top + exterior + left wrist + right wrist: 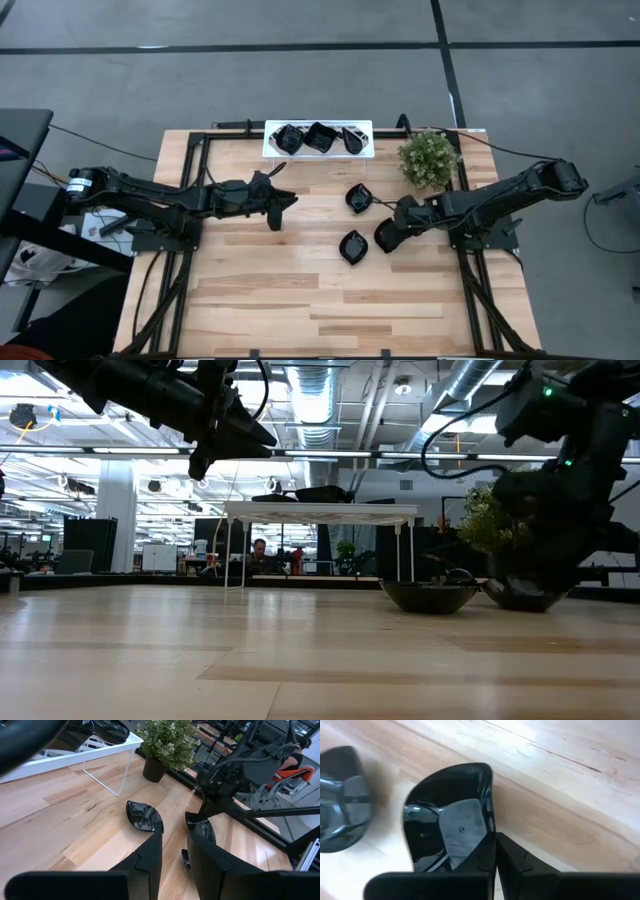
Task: Pick & Place Mini shaped plates
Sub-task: Stack the leaf-shaped plate on top of the other leaf-shaped plates on the shelf
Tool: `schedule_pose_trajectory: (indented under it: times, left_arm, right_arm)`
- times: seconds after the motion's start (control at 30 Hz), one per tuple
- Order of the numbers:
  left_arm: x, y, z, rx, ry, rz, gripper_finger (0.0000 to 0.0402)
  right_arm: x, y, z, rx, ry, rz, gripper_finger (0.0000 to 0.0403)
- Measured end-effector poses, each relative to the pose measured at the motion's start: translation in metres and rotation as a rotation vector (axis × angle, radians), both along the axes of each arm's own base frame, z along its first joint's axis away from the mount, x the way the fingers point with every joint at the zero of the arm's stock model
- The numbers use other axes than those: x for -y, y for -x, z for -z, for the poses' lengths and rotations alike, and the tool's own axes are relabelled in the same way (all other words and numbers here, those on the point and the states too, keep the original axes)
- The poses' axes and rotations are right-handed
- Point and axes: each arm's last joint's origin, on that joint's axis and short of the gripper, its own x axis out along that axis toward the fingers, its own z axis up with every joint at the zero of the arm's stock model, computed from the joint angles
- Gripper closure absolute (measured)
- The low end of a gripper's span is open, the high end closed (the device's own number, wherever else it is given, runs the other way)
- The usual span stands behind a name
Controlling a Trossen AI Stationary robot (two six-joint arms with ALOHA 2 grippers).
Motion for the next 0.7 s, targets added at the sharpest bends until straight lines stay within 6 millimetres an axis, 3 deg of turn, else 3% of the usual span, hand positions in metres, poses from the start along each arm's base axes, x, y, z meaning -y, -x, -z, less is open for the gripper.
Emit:
schedule_pose_trajectory:
  times: [0.43, 0.7]
  left_arm:
    - [0.0, 0.0, 0.0, 0.006, 0.001, -0.001, 0.0309]
    - [0.0, -0.001, -0.002, 0.018, 0.004, -0.002, 0.0309]
  right_arm:
    - [0.001, 0.01, -0.021, 0.13, 0.0, -0.018, 0.0401]
    - [0.0, -0.008, -0.043, 0.431, 0.082, -0.149, 0.0401]
